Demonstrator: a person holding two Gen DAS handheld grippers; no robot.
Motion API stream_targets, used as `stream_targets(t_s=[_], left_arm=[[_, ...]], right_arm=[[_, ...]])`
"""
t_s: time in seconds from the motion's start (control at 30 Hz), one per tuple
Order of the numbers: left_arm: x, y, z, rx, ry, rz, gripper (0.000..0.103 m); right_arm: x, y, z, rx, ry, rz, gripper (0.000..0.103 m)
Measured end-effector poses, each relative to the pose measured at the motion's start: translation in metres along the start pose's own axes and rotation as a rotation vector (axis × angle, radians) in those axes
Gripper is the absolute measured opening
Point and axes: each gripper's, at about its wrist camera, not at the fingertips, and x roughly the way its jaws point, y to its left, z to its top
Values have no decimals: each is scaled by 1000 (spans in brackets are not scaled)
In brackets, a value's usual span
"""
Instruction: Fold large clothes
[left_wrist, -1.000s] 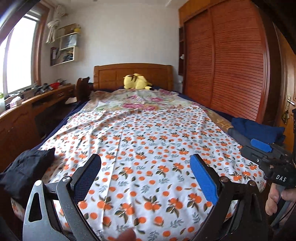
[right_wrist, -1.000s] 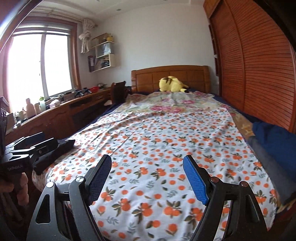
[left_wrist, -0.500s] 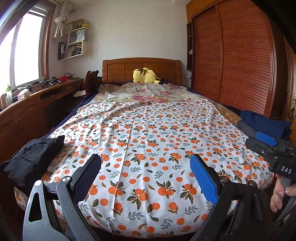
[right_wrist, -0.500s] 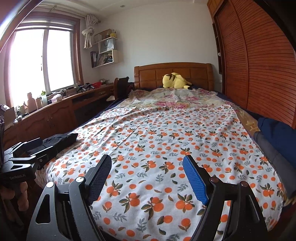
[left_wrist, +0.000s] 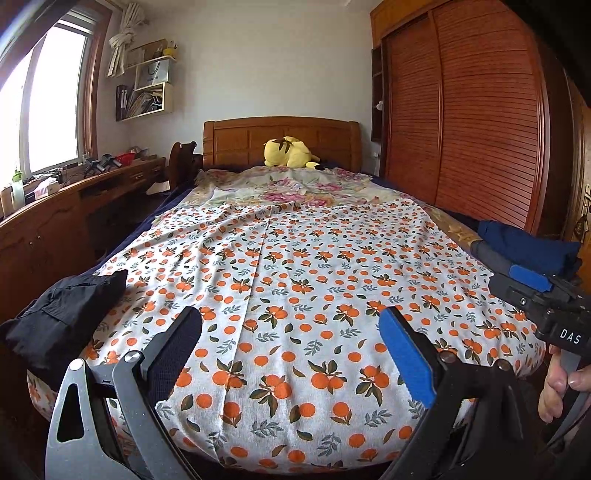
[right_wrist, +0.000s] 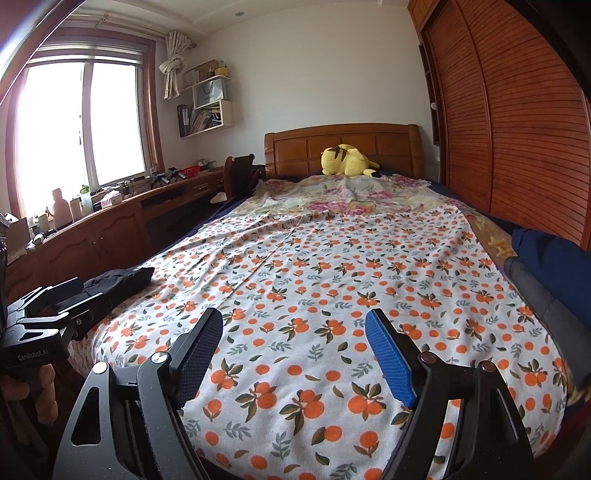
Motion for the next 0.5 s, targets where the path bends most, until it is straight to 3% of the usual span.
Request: stream_targets(t_s=[0.5], left_arm=[[-3, 0, 1, 0, -4, 5, 97]], right_arm=[[3, 9, -1, 8, -8, 1, 81]])
